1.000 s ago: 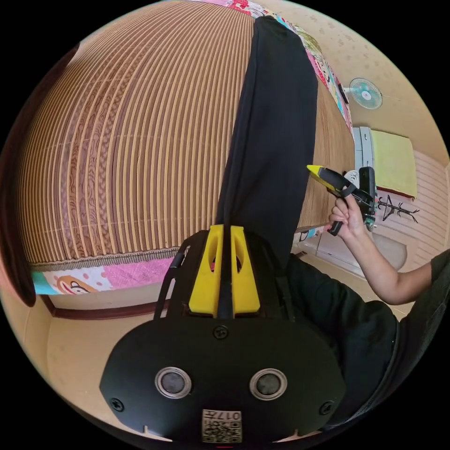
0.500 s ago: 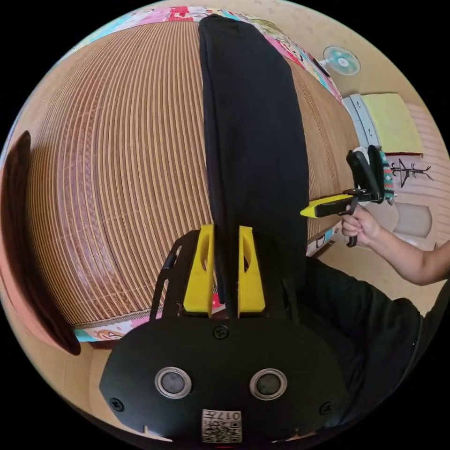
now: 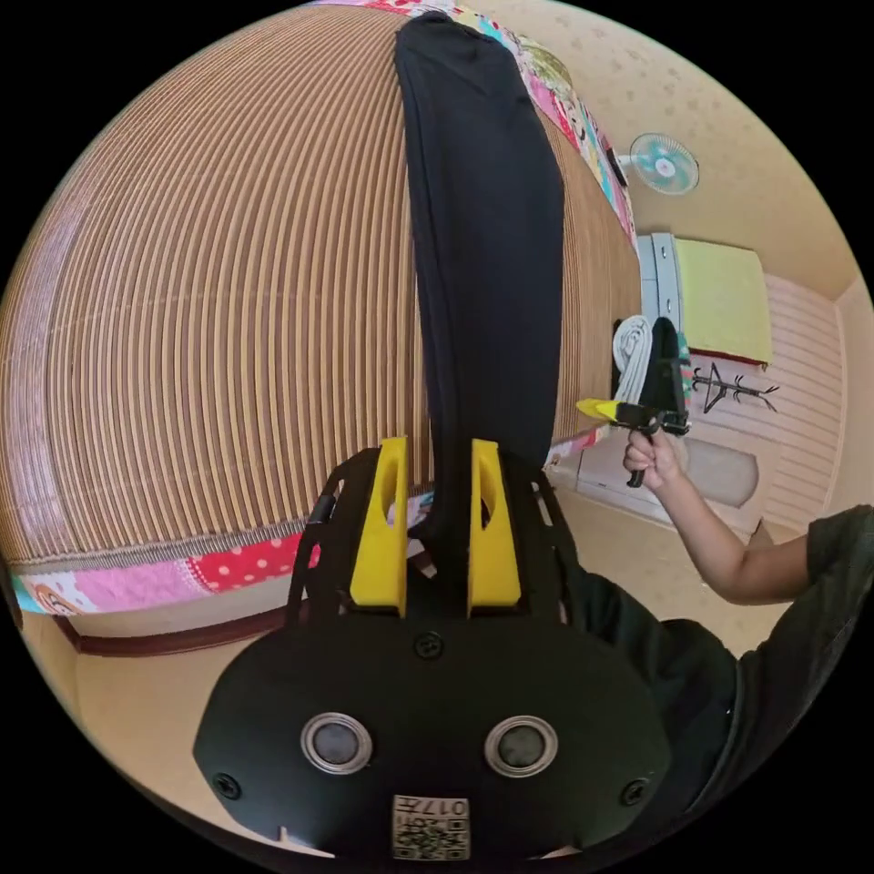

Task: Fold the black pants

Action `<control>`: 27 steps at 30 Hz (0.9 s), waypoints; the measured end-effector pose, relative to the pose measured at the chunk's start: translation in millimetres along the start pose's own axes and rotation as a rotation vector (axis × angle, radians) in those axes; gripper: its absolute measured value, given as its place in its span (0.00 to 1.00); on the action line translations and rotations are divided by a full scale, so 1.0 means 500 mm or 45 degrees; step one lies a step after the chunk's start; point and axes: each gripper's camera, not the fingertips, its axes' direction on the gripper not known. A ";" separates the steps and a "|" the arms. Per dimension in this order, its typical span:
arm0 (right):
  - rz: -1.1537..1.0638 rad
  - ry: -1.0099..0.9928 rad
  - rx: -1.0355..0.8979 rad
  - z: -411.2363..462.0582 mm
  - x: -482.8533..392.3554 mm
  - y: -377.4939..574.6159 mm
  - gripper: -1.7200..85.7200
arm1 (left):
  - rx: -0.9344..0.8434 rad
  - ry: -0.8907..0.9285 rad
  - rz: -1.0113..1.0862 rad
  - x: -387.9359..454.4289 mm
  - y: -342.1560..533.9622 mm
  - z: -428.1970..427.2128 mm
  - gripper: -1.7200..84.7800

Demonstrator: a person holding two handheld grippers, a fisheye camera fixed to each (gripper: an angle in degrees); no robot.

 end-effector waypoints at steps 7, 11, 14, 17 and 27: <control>-0.065 -0.217 0.034 0.028 0.052 -0.158 0.13 | 0.088 0.279 0.013 -0.037 -0.172 -0.035 0.14; -0.046 -0.248 -0.021 0.075 0.020 -0.165 0.08 | -0.092 0.280 -0.048 -0.018 -0.193 -0.006 0.08; -0.077 -0.407 0.044 0.035 -0.021 -0.093 0.06 | -0.008 0.471 0.013 0.015 -0.128 -0.052 0.07; -0.186 -0.541 0.097 -0.029 -0.107 0.024 0.05 | 0.068 0.625 0.131 0.081 -0.020 -0.137 0.07; -0.777 -0.656 0.316 -0.248 -0.540 0.326 0.04 | 0.277 0.807 0.696 0.469 0.247 -0.512 0.07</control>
